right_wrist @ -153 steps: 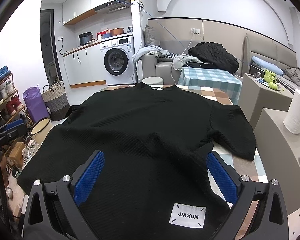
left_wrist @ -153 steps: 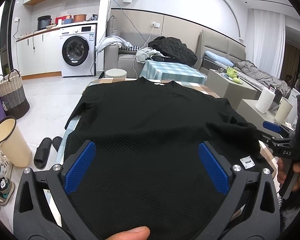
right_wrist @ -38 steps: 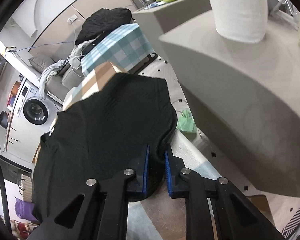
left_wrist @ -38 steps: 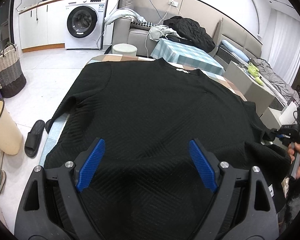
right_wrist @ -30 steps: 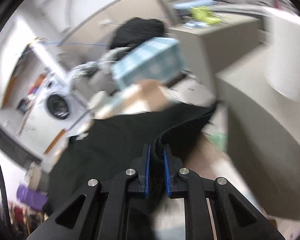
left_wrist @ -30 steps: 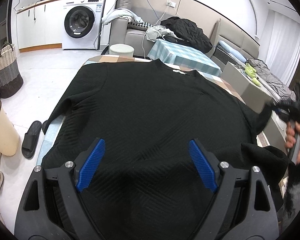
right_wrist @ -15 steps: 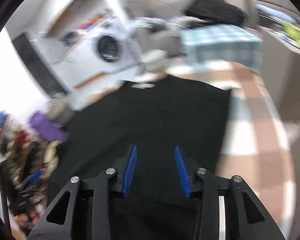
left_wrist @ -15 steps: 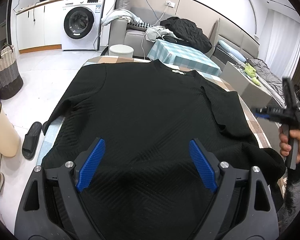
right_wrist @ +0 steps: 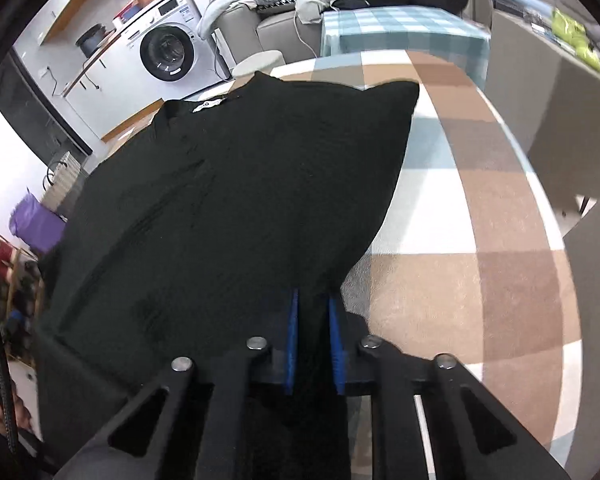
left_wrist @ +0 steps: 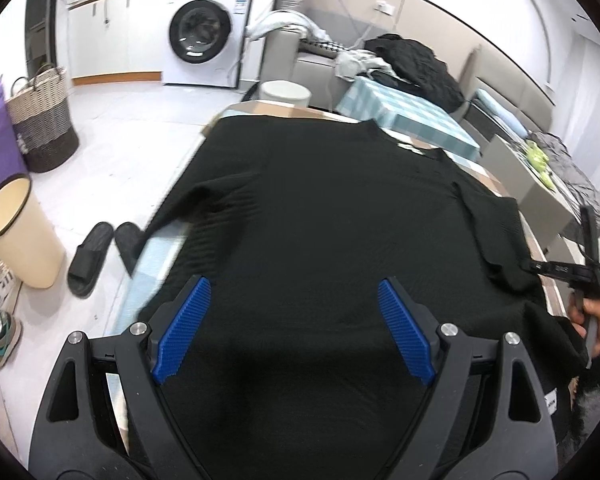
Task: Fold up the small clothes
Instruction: 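Fold the gripped side over toward the shirt's middle, open right gripper, then grasp the opposite side edge of the shirt with the left gripper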
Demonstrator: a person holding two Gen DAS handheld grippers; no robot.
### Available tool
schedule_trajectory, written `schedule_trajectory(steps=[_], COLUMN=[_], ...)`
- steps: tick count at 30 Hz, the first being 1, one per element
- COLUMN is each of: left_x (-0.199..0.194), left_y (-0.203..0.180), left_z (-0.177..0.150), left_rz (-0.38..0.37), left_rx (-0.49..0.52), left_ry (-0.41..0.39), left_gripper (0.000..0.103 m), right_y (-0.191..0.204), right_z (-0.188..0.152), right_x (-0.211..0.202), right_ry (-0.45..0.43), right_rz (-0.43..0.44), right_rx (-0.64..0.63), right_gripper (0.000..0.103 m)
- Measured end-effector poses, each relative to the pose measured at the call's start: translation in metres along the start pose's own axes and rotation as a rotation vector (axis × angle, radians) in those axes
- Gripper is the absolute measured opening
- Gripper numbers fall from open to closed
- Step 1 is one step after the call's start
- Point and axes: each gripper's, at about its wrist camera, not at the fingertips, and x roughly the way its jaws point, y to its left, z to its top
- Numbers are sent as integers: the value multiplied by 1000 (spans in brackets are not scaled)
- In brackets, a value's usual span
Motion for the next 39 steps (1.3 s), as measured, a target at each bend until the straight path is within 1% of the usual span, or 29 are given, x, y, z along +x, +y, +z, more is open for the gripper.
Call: schedule_trajectory(steps=[3, 5, 6, 8, 13, 15, 17, 18, 19, 20, 22, 24, 26, 27, 28, 29, 31, 33, 34, 36, 38, 39], left_x=[-2, -4, -5, -7, -9, -7, -3, -1, 1, 3, 7, 12, 18, 21, 24, 26, 35, 48, 55, 71, 85, 92], left_y=[12, 17, 19, 22, 35, 38, 41, 44, 46, 49, 58, 68, 74, 76, 78, 81, 88, 96, 100, 108, 113, 115], left_z=[3, 4, 5, 6, 6, 6, 7, 8, 10, 11, 14, 17, 19, 21, 22, 24, 27, 30, 31, 34, 35, 36], left_rz=[26, 33, 39, 51, 54, 57, 63, 67, 69, 70, 59, 42, 14, -6, -22, -36, -59, -72, -80, -93, -114, -111], left_rx=[-18, -18, -14, -7, -13, -17, -25, -30, -38, -52, -91, -143, -196, -219, -238, -262, -309, -361, -389, -442, -482, -503], left_ry=[-5, -10, -10, -9, -9, -5, 5, 6, 8, 11, 12, 14, 21, 30, 34, 34, 46, 73, 87, 120, 135, 142], left_gripper=[85, 85, 85, 85, 85, 85, 85, 85, 85, 85, 85, 85, 84, 84, 83, 78, 74, 69, 66, 62, 60, 59], right_y=[-16, -27, -33, -43, -56, -62, -61, -58, -54, -49, -38, -25, -12, -6, 3, 9, 22, 30, 36, 42, 47, 48], right_z=[-5, -2, -3, -3, 0, 1, 0, -2, -4, -7, -12, -20, -30, -35, -42, -46, -57, -65, -71, -77, -82, -83], right_x=[-11, -15, -17, -21, -36, -43, -46, -49, -54, -59, -78, -100, -120, -127, -136, -140, -148, -149, -148, -145, -140, -138], right_ry=[-4, -11, -7, -7, -20, -31, -7, -10, -14, -17, -63, -101, -139, -155, -168, -176, -195, -196, -191, -186, -181, -180], right_rz=[-24, -66, -49, -63, -96, -131, -155, -151, -153, -164, -145, -133, -96, -88, -76, -64, -30, -2, 9, 27, 47, 51], right_rx=[16, 38, 48, 60, 70, 83, 72, 68, 58, 44, 29, 40, 50, 58, 57, 52, 62, 82, 86, 89, 98, 104], right_gripper=[8, 8, 7, 7, 7, 7, 9, 14, 24, 29, 42, 44, 49, 56, 59, 59, 61, 65, 65, 65, 65, 65])
